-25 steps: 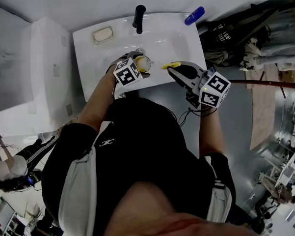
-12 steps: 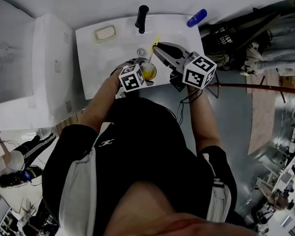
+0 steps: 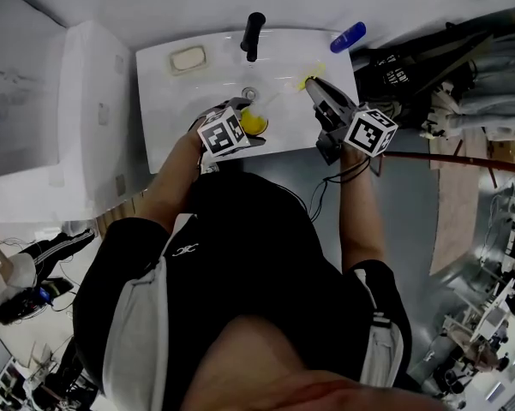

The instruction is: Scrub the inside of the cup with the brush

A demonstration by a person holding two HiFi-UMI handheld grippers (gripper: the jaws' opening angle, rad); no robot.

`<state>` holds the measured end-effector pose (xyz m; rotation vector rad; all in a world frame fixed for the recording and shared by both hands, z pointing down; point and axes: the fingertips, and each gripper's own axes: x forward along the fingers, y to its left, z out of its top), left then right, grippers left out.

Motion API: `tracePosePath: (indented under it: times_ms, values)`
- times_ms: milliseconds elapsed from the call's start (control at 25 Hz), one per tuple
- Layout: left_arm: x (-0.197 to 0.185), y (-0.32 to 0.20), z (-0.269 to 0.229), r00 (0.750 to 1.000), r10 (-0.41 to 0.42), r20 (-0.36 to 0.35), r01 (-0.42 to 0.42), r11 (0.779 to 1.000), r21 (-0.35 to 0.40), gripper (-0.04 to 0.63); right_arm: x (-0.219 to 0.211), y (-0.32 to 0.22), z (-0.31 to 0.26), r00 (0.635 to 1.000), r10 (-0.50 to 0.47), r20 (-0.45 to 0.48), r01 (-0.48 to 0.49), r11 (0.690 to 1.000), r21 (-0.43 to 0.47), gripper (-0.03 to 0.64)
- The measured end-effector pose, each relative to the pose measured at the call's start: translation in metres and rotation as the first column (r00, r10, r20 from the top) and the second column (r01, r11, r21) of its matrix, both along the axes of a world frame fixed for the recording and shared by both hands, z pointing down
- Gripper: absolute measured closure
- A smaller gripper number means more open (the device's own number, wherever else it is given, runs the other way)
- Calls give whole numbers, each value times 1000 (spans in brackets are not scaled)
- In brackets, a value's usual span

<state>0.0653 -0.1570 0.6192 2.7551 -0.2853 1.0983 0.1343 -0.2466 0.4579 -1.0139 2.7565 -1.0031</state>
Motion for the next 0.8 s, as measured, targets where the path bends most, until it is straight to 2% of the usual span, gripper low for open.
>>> tracePosePath:
  times_ms: [160,560,800]
  values:
    - [-8,-14,3,998,-57,11,57,998,8,186,13,15,3,1000,24,10,-24,1000,-7,566]
    - [-7,-24,9,994,-111,7,111,994,7,187,1,39,-30,999,6,-38,-1,993,115,566]
    - [-14,-20,20,990,-140,31,141,990,-21,187,13,36,-78,998,41,38,-48,974,219,566]
